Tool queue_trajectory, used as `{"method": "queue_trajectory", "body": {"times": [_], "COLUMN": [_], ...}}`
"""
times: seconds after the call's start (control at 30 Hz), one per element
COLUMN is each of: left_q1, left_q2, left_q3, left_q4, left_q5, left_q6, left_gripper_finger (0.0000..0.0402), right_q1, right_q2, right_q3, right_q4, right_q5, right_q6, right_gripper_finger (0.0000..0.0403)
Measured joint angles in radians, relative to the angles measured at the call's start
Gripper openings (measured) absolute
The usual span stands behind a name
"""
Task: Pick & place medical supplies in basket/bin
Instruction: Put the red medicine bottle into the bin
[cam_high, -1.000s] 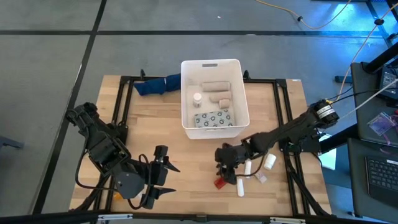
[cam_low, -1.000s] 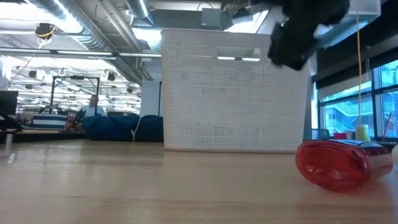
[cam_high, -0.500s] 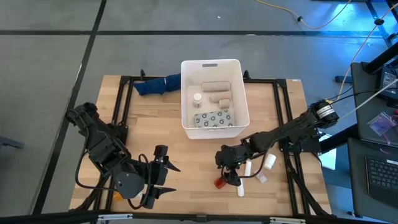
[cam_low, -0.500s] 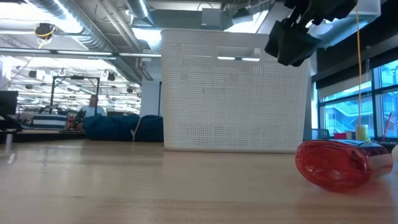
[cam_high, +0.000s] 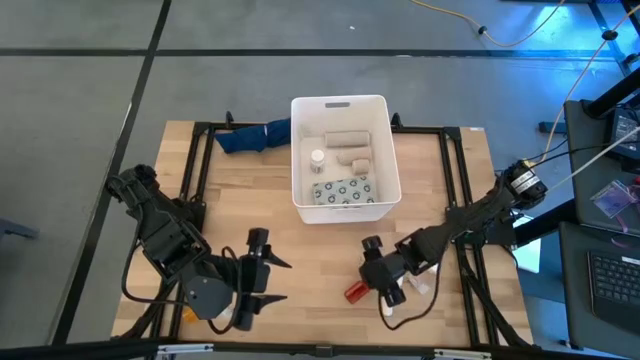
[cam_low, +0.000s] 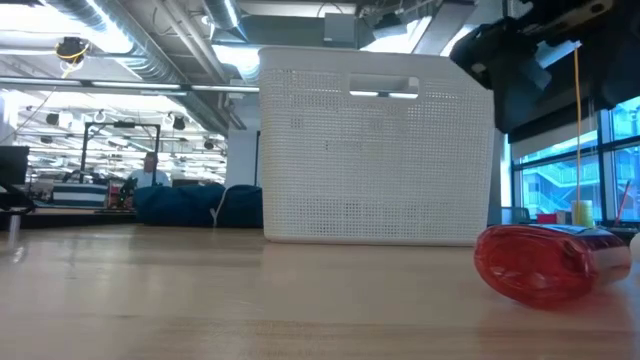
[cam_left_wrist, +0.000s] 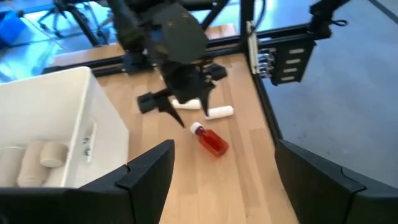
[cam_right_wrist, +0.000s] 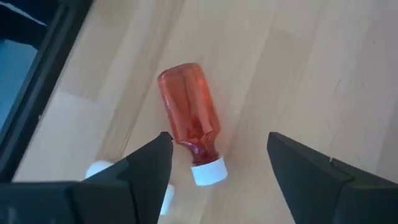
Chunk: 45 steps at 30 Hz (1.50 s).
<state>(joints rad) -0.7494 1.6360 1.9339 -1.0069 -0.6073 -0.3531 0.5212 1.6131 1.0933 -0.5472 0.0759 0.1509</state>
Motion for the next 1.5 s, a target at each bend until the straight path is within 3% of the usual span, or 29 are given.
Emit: {"method": "queue_trajectory", "body": {"times": [0.8, 1.07, 1.27, 1.5], "left_q1": [0.002, 0.013, 0.024, 0.025], "left_q2": [0.0, 0.0, 0.0, 0.0], "left_q3": [0.0, 0.0, 0.0, 0.0], "left_q4": [0.001, 0.001, 0.001, 0.001], "left_q5": [-0.055, -0.056, -0.053, 0.001], "left_q6": [0.0, 0.0, 0.011, -0.028], "left_gripper_finger": [0.027, 0.0271, 0.027, 0.027], "right_q1": [-0.001, -0.001, -0.002, -0.002], "right_q2": [0.214, 0.214, 0.214, 0.209], "right_q3": [-0.034, -0.034, -0.014, 0.117], "right_q4": [0.013, 0.022, 0.017, -0.035], "right_q5": [-0.078, -0.078, -0.078, -0.063], "right_q6": [-0.075, -0.047, 0.123, 0.186], "right_gripper_finger": [0.0235, 0.0173, 0.0121, 0.012]}}
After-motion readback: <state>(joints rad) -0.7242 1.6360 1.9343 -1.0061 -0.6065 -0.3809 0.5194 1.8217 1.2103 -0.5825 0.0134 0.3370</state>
